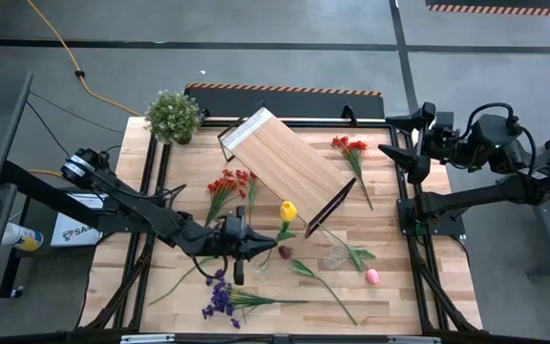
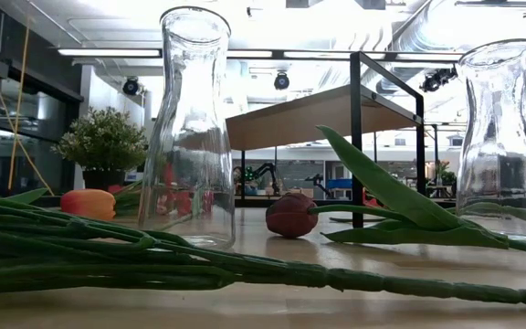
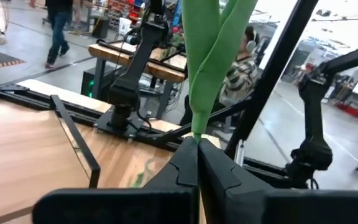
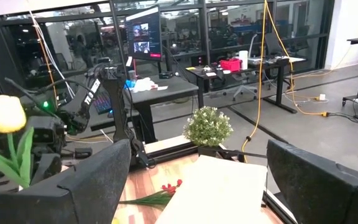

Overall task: Pick and place flowers into a vace then onto a shelf
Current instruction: Put the yellow tulip into the left transparent vase

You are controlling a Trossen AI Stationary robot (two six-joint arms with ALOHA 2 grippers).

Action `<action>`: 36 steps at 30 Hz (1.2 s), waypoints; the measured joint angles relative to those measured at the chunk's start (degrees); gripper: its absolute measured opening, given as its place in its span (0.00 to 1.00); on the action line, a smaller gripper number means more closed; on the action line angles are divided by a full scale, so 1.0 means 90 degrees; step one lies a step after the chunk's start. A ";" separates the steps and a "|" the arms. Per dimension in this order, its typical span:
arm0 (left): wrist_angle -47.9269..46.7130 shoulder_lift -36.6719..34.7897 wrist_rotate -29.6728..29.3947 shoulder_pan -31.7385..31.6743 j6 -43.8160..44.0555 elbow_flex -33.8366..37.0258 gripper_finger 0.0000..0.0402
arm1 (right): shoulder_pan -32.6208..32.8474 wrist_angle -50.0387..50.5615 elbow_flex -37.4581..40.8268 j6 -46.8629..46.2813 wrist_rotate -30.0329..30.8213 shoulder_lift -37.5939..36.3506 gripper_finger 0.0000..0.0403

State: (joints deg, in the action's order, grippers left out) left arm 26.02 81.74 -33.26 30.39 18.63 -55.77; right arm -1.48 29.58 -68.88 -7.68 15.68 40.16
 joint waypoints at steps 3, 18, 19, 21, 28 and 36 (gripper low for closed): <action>-0.0174 -0.0019 -0.0078 0.0000 0.0138 -0.0007 0.12 | -0.0001 0.0000 0.0000 0.0000 0.0000 0.0000 0.91; -0.0203 -0.0010 -0.0411 0.0000 0.0265 0.0147 0.12 | 0.0000 0.0000 0.0000 0.0002 0.0000 0.0000 0.91; -0.0161 -0.0010 -0.0415 0.0000 0.0314 0.0183 0.12 | -0.0002 0.0000 0.0000 0.0003 0.0000 0.0000 0.91; 0.0045 -0.0010 -0.0424 -0.0001 0.0369 0.0291 0.09 | 0.0000 0.0000 0.0000 0.0012 0.0002 0.0000 0.91; 0.0483 -0.0010 -0.0424 0.0000 0.0403 0.0498 0.10 | -0.0002 0.0000 0.0000 0.0017 0.0044 0.0000 0.91; 0.0580 0.0175 -0.0531 0.0000 0.0477 0.0512 0.10 | -0.0001 0.0004 0.0000 0.0017 0.0044 0.0000 0.91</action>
State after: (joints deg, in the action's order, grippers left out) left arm 31.24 83.32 -38.04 30.39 22.92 -51.16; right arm -1.49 29.62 -68.88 -7.53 16.08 40.16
